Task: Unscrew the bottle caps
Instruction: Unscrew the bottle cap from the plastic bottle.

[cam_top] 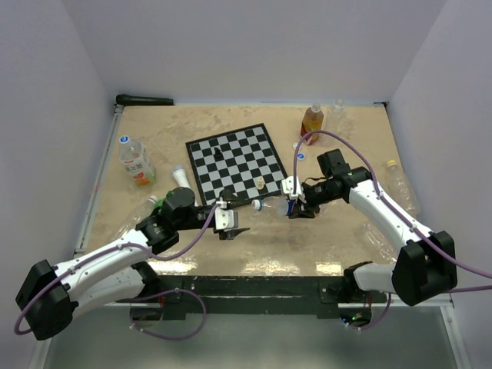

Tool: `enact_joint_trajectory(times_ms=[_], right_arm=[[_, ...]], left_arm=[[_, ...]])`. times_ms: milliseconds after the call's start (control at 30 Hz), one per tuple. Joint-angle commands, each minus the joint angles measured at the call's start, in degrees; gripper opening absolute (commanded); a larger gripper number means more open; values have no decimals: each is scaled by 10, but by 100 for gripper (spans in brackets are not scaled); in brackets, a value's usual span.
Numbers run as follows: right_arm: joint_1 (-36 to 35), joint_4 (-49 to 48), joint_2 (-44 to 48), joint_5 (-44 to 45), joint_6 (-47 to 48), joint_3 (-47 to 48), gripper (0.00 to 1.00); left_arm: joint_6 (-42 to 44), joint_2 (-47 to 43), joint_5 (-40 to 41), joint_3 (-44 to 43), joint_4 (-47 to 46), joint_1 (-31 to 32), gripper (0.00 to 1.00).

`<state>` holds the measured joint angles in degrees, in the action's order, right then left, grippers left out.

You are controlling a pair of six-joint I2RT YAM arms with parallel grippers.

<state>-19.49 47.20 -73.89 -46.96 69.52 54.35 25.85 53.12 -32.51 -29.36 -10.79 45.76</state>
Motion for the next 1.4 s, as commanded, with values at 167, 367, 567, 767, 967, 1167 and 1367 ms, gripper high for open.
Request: enact_joint_trajectory(times_ms=[167,367,567,767,967,1167,1367], right_arm=[[-7,7,-6,-3,10,15,0],[-16,12,-13,-2,14,16,0],[-22,12,-16,0,14,16,0],[-23,11,-16,2,13,16,0],[-23,11,-16,3,12,16,0],[-22,12,-15,3,13,17,0],[-23,12,-15,3,13,17,0]], left_arm=[[-65,57,4,-26,-121,-7,73],[-82,77,-1,-29,-144,-8,71],[-87,86,-21,-33,-144,-8,60],[-77,103,-43,-51,-111,-9,27],[-78,117,-45,-68,-84,-9,24],[-75,113,-37,-64,-80,-9,41],[-65,115,-38,-66,-66,-9,42]])
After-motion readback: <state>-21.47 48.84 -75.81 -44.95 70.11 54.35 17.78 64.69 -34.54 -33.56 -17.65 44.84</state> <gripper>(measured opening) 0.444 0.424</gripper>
